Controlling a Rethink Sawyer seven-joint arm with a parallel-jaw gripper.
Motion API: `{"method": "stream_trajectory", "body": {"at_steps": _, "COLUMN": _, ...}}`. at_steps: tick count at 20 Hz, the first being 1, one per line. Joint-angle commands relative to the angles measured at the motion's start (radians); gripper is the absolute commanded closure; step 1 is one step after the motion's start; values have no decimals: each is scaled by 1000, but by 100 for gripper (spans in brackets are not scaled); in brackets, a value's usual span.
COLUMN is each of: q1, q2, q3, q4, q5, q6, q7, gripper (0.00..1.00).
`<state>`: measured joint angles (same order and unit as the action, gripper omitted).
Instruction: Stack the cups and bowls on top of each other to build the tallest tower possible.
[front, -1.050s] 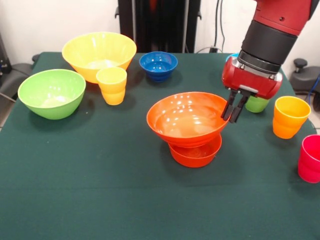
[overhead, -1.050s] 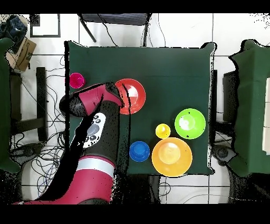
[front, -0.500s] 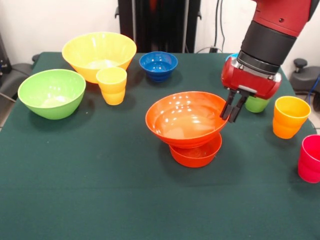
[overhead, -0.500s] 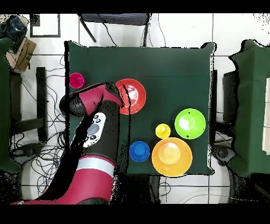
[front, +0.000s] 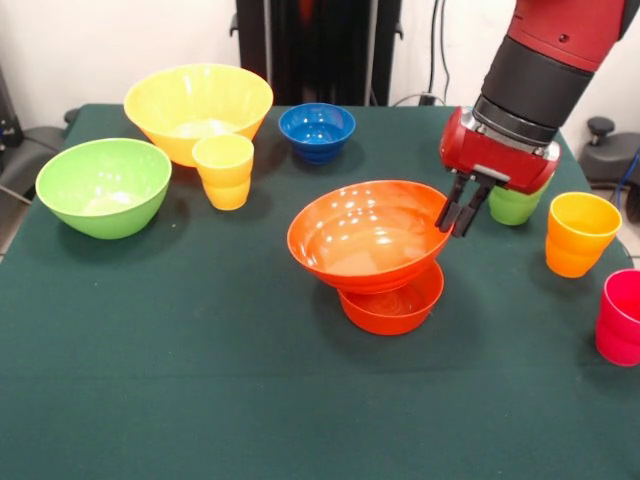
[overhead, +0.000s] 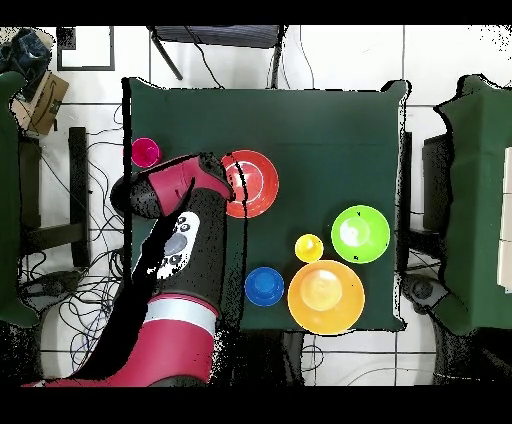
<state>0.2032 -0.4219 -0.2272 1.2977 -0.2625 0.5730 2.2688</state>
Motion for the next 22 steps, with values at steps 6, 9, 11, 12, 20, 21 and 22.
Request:
{"method": "stream_trajectory", "body": {"at_steps": 6, "q1": 11, "q2": 26, "q3": 102, "q4": -45, "q5": -32, "q6": 134, "q7": -87, "gripper": 100}}
{"method": "stream_trajectory", "body": {"at_steps": 9, "q1": 15, "q2": 28, "q3": 99, "q4": -55, "q5": -33, "q6": 146, "q7": -87, "gripper": 100}}
{"method": "stream_trajectory", "body": {"at_steps": 11, "q1": 15, "q2": 28, "q3": 99, "q4": -61, "q5": -34, "q6": 155, "q7": -90, "gripper": 100}}
{"method": "stream_trajectory", "body": {"at_steps": 12, "q1": 15, "q2": 29, "q3": 100, "q4": -62, "q5": -33, "q6": 158, "q7": -91, "gripper": 100}}
{"method": "stream_trajectory", "body": {"at_steps": 20, "q1": 19, "q2": 31, "q3": 98, "q4": -79, "q5": -38, "q6": 182, "q7": -91, "gripper": 100}}
{"method": "stream_trajectory", "body": {"at_steps": 21, "q1": 19, "q2": 31, "q3": 98, "q4": -80, "q5": -39, "q6": 184, "q7": -91, "gripper": 100}}
{"method": "stream_trajectory", "body": {"at_steps": 22, "q1": 19, "q2": 31, "q3": 99, "q4": -82, "q5": -39, "q6": 186, "q7": -92, "gripper": 100}}
